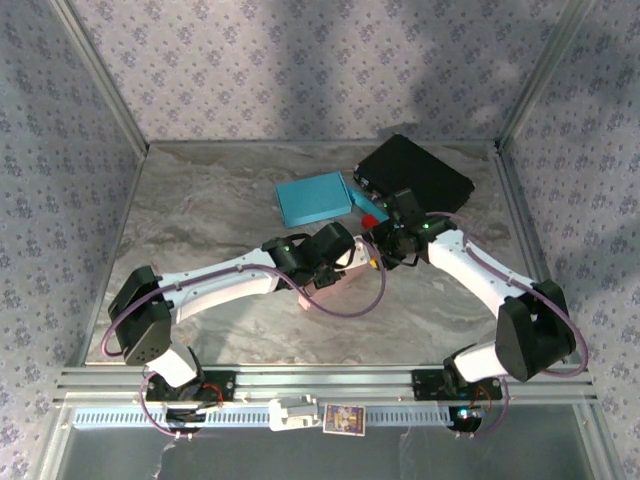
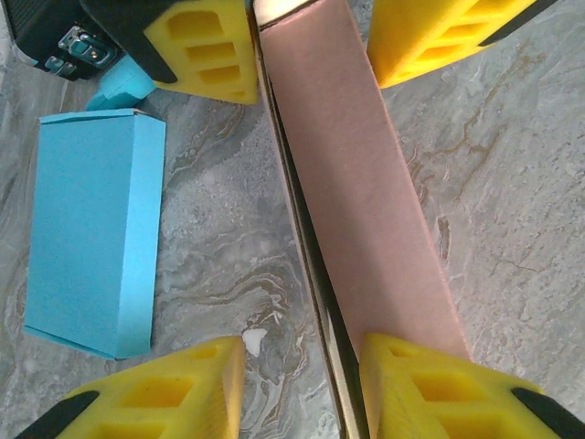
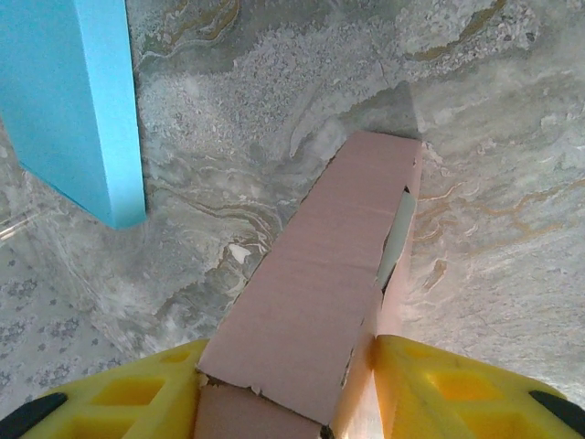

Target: Fold the paper box

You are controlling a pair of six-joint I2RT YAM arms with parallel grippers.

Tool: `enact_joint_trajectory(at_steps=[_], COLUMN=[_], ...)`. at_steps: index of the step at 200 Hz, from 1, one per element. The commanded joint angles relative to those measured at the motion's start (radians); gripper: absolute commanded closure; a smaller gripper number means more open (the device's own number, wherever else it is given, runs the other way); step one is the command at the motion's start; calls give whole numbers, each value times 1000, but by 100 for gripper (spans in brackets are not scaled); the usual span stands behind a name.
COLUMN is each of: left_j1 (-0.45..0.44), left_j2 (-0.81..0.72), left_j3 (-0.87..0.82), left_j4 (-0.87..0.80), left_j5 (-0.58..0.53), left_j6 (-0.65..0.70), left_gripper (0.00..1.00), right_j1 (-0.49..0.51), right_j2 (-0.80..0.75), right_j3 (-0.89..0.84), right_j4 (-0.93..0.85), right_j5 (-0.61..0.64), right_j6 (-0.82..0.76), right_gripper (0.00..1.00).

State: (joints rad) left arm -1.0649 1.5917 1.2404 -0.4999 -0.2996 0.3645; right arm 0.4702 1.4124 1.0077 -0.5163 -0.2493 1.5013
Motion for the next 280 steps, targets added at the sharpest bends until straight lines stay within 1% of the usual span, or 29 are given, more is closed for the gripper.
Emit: enact_joint_trajectory(at_steps=[1,14,29,36,45,52,70,120,147,160,182,204,219,231,237,253,269,280], left_j1=[3,3,4,6,14,27,62,69,68,69,80,98,98,97,94,84,76,79], left_j2=[7,15,9,4,-3,-8,-13,-31,-63,-75,-97,-99,-97,-90,-87,-77,-57,-48], left_j3=[-26,-24,-24,-19,-5,9,41,47,41,35,16,15,11,9,4,-13,-32,-41], left_j4=[-77,-81,-71,-68,-69,-77,-106,-127,-143,-148,-130,-127,-137,-156,-161,-167,-162,-159], left_j5=[18,5,-12,-13,2,31,101,168,197,201,207,229,236,237,236,216,119,83], left_j6=[3,12,12,5,-11,-32,-81,-79,-96,-121,-153,-164,-148,-136,-129,-104,-98,-90], left_gripper=[61,60,55,52,47,45,45,39,36,35,30,29,29,27,24,23,24,25], right_j1=[10,16,22,22,23,22,25,30,30,31,33,37,38,38,37,38,36,36], right_j2=[14,20,29,34,37,39,48,82,90,95,105,118,123,127,129,137,145,148], right_j3=[35,42,50,53,54,55,63,125,145,152,158,168,176,176,175,216,223,225], right_j4=[-2,0,-8,-12,-14,-18,-26,-80,-130,-135,-135,-139,-141,-147,-144,-152,-157,-159], right_j5=[41,49,50,51,56,56,58,66,74,76,74,71,75,77,78,77,72,69], right_j6=[27,33,38,40,44,47,56,53,56,56,56,54,54,55,55,51,50,48], right_gripper=[52,55,56,56,56,56,56,57,58,60,60,60,61,61,61,61,61,61])
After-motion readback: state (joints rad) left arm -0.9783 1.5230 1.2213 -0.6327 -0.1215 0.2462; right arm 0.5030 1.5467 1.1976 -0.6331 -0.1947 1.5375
